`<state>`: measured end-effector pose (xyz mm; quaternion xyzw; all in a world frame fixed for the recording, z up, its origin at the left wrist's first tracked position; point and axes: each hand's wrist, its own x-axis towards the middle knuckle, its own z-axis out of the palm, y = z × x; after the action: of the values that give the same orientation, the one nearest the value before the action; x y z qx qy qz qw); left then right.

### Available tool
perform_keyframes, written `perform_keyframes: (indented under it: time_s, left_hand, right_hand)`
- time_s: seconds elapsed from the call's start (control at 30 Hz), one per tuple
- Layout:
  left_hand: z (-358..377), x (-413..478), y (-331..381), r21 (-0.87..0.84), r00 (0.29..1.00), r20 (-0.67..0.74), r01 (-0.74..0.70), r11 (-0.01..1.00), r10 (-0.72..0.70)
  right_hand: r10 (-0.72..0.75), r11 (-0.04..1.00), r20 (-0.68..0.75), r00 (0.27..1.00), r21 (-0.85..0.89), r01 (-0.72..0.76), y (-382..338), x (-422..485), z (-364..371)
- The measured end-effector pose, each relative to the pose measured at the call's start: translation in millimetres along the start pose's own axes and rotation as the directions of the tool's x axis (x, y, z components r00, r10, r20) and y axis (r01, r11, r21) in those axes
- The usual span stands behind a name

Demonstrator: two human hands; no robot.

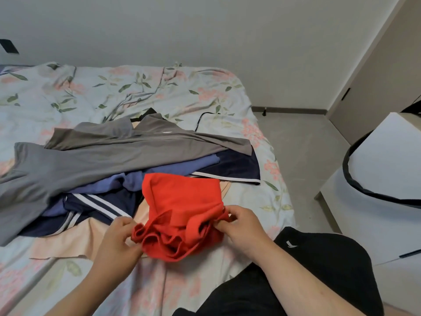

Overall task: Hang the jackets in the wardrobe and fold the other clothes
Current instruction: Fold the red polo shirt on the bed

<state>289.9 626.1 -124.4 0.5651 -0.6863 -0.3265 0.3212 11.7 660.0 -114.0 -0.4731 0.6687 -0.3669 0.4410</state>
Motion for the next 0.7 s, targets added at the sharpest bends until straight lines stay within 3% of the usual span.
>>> perform_keyframes:
  time_s: [0.1, 0.2, 0.3, 0.4, 0.47, 0.53, 0.57, 0.6, 0.63, 0.67, 0.7]
  left_hand:
    - [8, 30, -3, -0.133, 0.994, 0.018, 0.111, 0.985, -0.109]
    - [21, 63, -5, -0.055, 0.985, -0.050, 0.162, 0.985, -0.165]
    - [34, 94, -17, -0.098, 0.938, -0.131, 0.311, 0.945, -0.322]
    - [46, 108, -24, -0.085, 0.878, -0.121, 0.455, 0.887, -0.462]
    - [48, 109, -19, -0.039, 0.870, -0.142, 0.471, 0.881, -0.471]
    - [43, 101, -12, 0.095, 0.919, -0.293, 0.301, 0.949, -0.263]
    - [40, 94, -6, 0.230, 0.941, -0.336, 0.116, 0.966, -0.033]
    - [38, 88, 2, 0.366, 0.936, -0.262, -0.131, 0.922, 0.237]
    - [39, 84, 7, 0.442, 0.884, -0.095, -0.375, 0.815, 0.458]
    - [44, 83, 12, 0.462, 0.831, 0.078, -0.520, 0.718, 0.551]
    - [50, 85, 16, 0.484, 0.819, 0.214, -0.563, 0.670, 0.533]
  right_hand:
    - [0.070, 0.991, -0.112, 0.991, 0.124, -0.056, -1, 31, 4]
    - [0.142, 0.984, -0.206, 0.968, 0.136, -0.115, 3, 64, 12]
    - [0.195, 0.977, -0.291, 0.937, 0.141, -0.160, 12, 88, 21]
    - [0.237, 0.971, -0.313, 0.920, 0.094, -0.218, 26, 103, 26]
    - [0.255, 0.967, -0.323, 0.911, 0.084, -0.241, 34, 108, 26]
    - [0.257, 0.966, -0.330, 0.908, 0.078, -0.245, 38, 110, 26]
    - [0.252, 0.968, -0.330, 0.910, 0.076, -0.241, 39, 111, 26]
    - [0.240, 0.971, -0.331, 0.913, 0.074, -0.229, 39, 111, 27]
    - [0.224, 0.975, -0.337, 0.915, 0.067, -0.214, 38, 111, 26]
    - [0.193, 0.981, -0.349, 0.917, 0.054, -0.185, 37, 110, 26]
    - [0.160, 0.987, -0.352, 0.922, 0.035, -0.158, 35, 109, 26]
